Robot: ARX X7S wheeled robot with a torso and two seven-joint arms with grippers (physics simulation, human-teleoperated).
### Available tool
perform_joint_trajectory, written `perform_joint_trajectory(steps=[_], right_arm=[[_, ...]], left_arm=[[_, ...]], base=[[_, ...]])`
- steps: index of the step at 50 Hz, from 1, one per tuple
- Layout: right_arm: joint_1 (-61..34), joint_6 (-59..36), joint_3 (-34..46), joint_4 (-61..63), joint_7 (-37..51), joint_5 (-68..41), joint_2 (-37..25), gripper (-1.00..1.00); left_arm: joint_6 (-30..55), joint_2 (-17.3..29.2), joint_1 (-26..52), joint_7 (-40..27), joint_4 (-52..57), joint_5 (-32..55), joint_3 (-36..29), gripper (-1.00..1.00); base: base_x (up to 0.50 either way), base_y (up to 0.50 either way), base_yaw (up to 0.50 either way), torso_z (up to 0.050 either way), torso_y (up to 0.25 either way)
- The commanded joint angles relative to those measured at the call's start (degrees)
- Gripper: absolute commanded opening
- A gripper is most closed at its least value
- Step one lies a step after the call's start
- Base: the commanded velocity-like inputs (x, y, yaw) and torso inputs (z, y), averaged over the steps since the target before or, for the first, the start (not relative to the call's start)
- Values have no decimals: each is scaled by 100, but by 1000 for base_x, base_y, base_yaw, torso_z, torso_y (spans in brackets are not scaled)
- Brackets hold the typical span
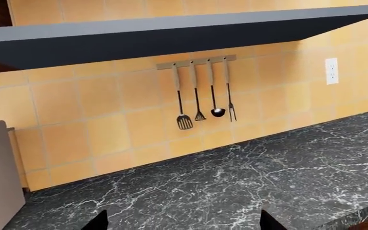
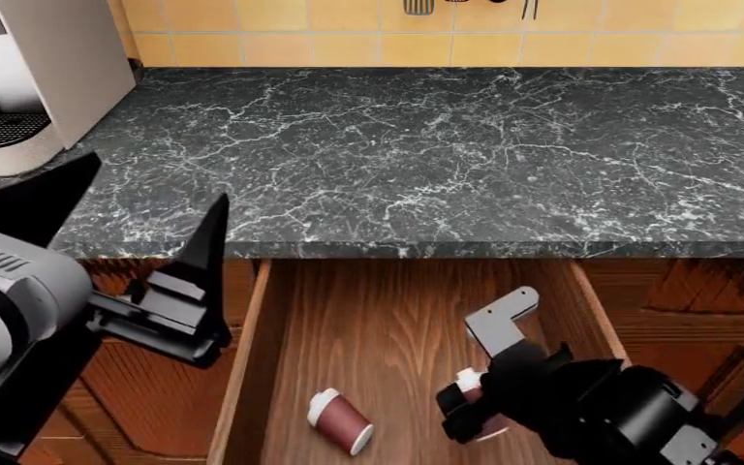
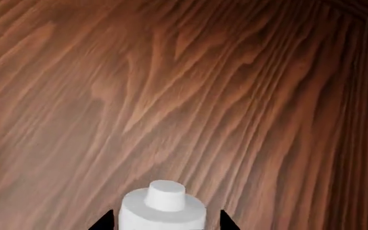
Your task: Pick and place the shaker into the drawer. Then close the cabinet.
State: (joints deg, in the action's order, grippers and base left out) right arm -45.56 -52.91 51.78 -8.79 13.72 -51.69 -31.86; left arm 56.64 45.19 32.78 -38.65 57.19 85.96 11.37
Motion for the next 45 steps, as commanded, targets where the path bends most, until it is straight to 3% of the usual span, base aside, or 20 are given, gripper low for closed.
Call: perform_joint_trajectory(steps=[1,7,14,24,45], right_arm=[[-8,162,-302,681,261,-40,-180,100],[-345,-150,-1100,2262,1076,-819,-624,100],[-1176,-639,-2334,4105,2631,-2480,-1071,100],[-1011,222,-3569,5544,4283,-3639,-1434,100],[-1518,159,-3383,5952,5091,-4067,-1251,100]], left_arm=[[-16,-19,-75,19,47,-50,-42,100],[-47,-46,-34,-2,51,-31,-84,100],[-75,-250,38,-139,31,-199,-214,100],[-115,-623,-130,-208,107,-482,-463,100],[-326,-601,-372,-256,192,-564,-521,100]], base=[[0,0,0,0,0],[0,0,0,0,0],[0,0,0,0,1],[-11,5,0,0,0],[-330,442,0,0,0]])
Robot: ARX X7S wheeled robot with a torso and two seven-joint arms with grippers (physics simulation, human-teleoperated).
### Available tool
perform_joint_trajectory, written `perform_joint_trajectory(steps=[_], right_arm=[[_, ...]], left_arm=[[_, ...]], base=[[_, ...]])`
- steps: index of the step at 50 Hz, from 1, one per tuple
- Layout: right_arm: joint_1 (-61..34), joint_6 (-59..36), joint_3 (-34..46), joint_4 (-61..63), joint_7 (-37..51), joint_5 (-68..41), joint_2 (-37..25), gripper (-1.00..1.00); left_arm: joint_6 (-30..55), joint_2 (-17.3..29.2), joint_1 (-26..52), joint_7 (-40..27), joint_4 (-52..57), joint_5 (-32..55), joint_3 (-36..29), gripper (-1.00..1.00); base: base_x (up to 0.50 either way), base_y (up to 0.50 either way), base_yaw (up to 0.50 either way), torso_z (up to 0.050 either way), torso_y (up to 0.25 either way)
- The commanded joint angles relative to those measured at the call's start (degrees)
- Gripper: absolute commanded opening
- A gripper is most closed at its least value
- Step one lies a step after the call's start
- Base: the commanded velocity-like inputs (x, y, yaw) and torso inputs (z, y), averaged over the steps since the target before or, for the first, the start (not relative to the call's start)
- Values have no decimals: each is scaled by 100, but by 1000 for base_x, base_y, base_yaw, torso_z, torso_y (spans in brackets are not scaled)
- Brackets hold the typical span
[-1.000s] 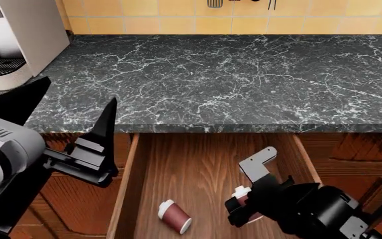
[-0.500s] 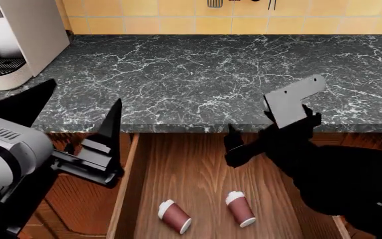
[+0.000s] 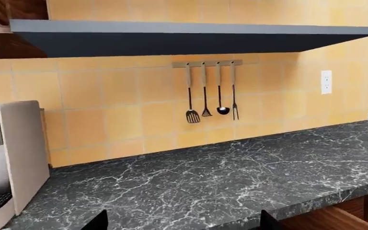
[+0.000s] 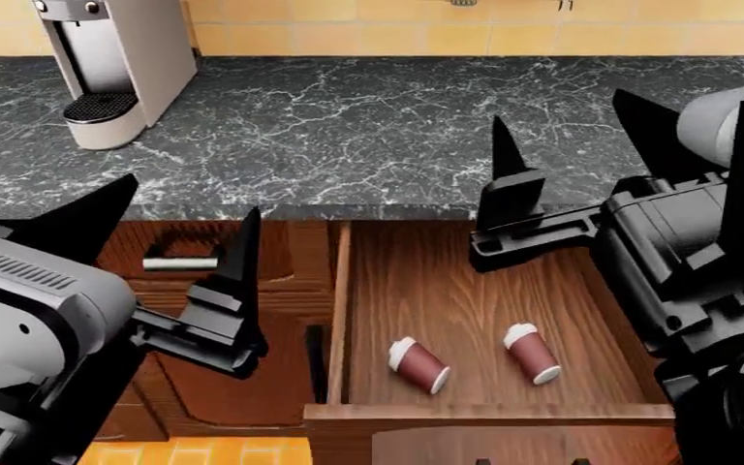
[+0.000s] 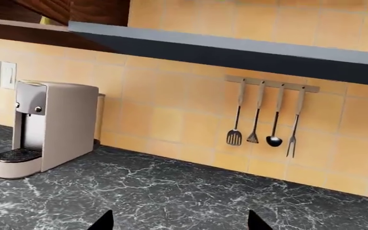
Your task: Pick and place the shaker into the drawer. Then close the cabinet.
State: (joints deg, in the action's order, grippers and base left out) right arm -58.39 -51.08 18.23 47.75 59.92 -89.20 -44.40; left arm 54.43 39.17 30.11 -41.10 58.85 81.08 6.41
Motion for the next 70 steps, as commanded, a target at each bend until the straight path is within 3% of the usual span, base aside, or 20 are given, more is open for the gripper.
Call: perform_joint_trajectory(steps=[1,48,52,59,70], right_arm=[[-229,-30,-20,304,470,-303,3,100],[236,20,139,200,232,229,99,100],[672,235,150,55,-219,768,250,100],[1420,804,797,-967,-1530,2590,799,100],[1821,1864,1561,-2854,-2609,4132,1542,100]], left_arm=[[-116,-1,-125,5,27,-101,-28,100],[-388,-19,-303,302,-67,-666,-513,100],[-440,-324,-577,627,-193,-1325,-859,100],[-1331,-965,-1281,1440,-1324,-3754,-2065,100],[-3099,-1757,-1476,1848,-3811,-5407,-2688,100]], base=[[-226,500,0,0,0],[-195,500,0,0,0],[-28,237,0,0,0],[0,0,0,0,0],[0,0,0,0,0]])
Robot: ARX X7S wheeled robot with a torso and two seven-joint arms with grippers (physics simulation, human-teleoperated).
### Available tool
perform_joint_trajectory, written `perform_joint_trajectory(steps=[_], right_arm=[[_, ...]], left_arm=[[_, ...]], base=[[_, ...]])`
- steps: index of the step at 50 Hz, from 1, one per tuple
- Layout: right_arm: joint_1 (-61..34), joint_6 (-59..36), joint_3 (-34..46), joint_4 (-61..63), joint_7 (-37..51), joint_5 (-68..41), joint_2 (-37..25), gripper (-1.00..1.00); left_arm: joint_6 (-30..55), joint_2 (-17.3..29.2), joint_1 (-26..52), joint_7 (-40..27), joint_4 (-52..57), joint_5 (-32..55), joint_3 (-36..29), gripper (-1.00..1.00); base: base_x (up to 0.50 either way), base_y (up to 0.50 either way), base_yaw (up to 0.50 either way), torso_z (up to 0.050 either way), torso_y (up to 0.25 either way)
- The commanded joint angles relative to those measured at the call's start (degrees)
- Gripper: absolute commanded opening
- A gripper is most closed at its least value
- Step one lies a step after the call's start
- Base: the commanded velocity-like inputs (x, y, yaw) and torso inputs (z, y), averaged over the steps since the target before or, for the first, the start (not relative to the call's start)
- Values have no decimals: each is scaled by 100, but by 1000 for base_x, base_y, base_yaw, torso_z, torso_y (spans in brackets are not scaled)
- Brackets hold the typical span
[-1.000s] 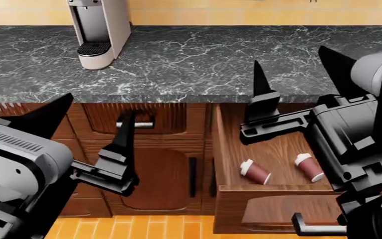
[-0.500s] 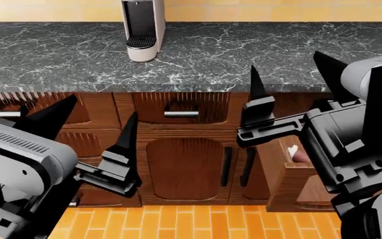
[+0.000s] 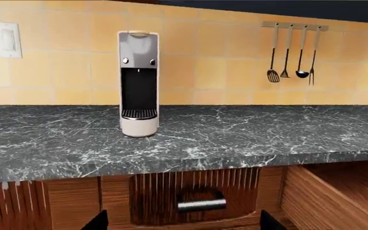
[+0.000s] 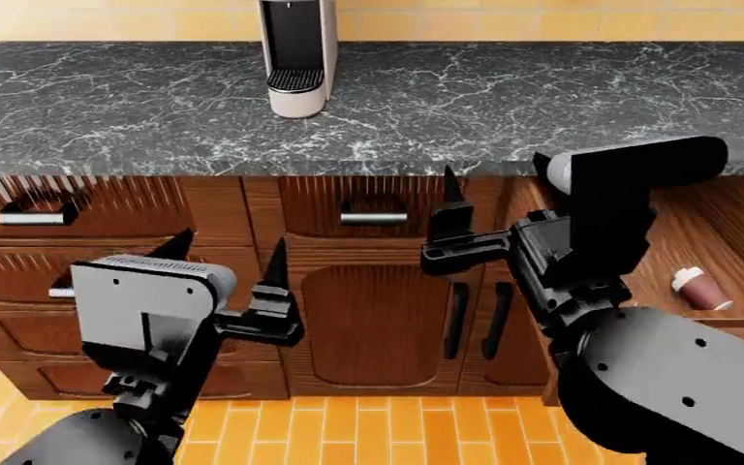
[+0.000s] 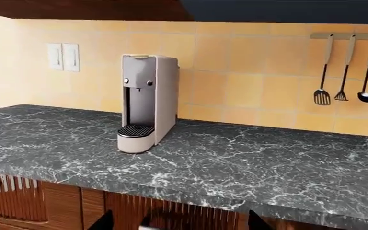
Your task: Pick and place the shaker into the drawer. Then close the cabinet.
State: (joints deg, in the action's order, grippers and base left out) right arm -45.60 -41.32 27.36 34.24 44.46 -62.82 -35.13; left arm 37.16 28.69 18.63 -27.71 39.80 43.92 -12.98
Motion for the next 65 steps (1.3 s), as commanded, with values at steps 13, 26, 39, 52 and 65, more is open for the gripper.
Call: perform_joint_trajectory(steps=[13,26,39,52,65], right_arm=[[1157,2096,838,-2846,-1664,2129,1108,100],[1776,3598,982,-4891,-2067,2899,1784,100],[1521,4843,735,-7512,-2706,2971,2710,100],[1214,4786,873,-8548,-2798,3101,3055,100],[1213,4620,928,-8527,-2896,3019,3004,100]], left_arm=[[-2835,-1295,-237,542,-4451,-2506,-863,100],[-3761,-1673,31,450,-6006,-2834,-838,100],[-4308,-2039,537,366,-7454,-3142,-953,100],[-4355,-2213,889,135,-8396,-3569,-1236,100],[-3868,-2179,848,396,-8256,-3526,-1439,100]], base=[[0,0,0,0,0],[0,0,0,0,0],[0,0,0,0,0],[0,0,0,0,0],[0,0,0,0,0]])
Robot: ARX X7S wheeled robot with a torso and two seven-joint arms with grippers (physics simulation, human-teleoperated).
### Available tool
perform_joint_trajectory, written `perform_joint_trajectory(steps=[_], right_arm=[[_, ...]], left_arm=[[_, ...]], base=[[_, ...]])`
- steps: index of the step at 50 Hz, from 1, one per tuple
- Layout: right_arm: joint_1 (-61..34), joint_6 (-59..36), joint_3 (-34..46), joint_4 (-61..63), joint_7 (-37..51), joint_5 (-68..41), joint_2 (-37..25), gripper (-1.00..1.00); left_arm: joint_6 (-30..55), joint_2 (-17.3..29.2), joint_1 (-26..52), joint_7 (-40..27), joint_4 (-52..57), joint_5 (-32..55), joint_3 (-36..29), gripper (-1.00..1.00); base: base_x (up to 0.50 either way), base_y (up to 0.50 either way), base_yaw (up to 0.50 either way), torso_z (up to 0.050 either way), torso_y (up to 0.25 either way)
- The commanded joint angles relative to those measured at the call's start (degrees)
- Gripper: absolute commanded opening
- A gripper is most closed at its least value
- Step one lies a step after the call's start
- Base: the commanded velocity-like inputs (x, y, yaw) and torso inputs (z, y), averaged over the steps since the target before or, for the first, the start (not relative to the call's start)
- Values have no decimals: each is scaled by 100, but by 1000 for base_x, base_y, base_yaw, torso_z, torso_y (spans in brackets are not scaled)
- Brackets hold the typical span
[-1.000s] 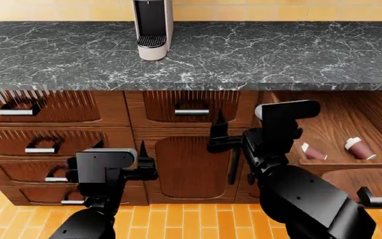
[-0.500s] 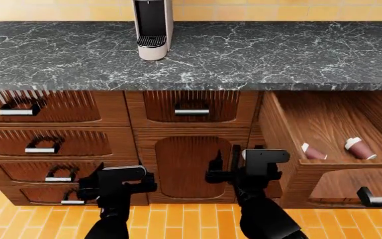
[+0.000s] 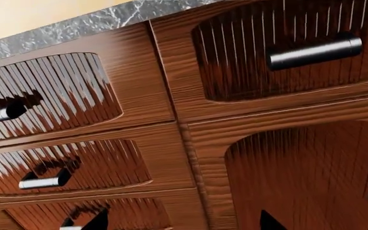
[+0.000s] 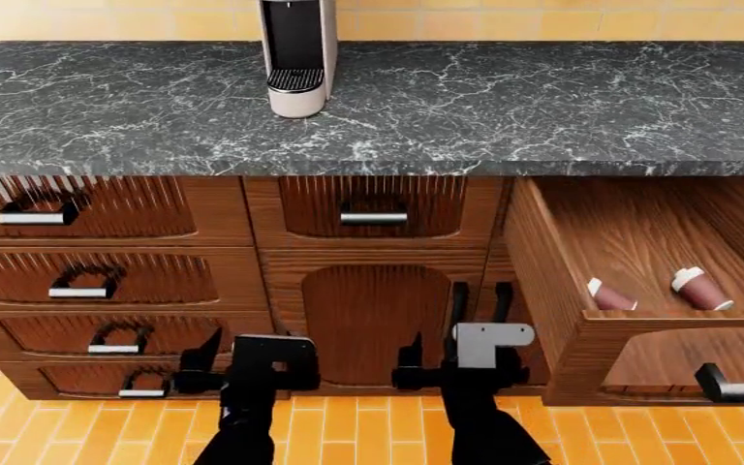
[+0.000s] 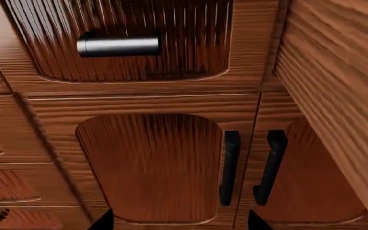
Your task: Pick and place the shaker into the drawer. Then close the cabinet.
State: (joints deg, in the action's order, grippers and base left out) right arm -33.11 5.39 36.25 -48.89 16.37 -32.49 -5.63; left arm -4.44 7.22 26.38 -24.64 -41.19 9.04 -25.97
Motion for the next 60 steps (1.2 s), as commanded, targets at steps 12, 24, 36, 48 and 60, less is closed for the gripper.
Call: perform_joint_trajectory(steps=[12,24,36,48,60], right_arm=[[52,-127,41,82,-115,-114,-86,100],[10,-184,189,50,-211,-35,-84,100],[-5,-202,229,33,-258,-50,-91,100],[-27,-163,251,-36,-314,-65,-75,100],[81,-80,157,229,-194,-171,-161,100]], left_arm=[[436,64,45,330,18,272,-28,100],[302,108,-27,354,163,353,-9,100],[320,113,-21,349,163,359,-58,100],[289,120,-31,348,168,380,-89,100],[299,124,-16,378,151,407,-129,100]], base=[[0,0,0,0,0],[0,210,0,0,0],[0,500,0,0,0],[132,500,0,0,0],[188,371,0,0,1]])
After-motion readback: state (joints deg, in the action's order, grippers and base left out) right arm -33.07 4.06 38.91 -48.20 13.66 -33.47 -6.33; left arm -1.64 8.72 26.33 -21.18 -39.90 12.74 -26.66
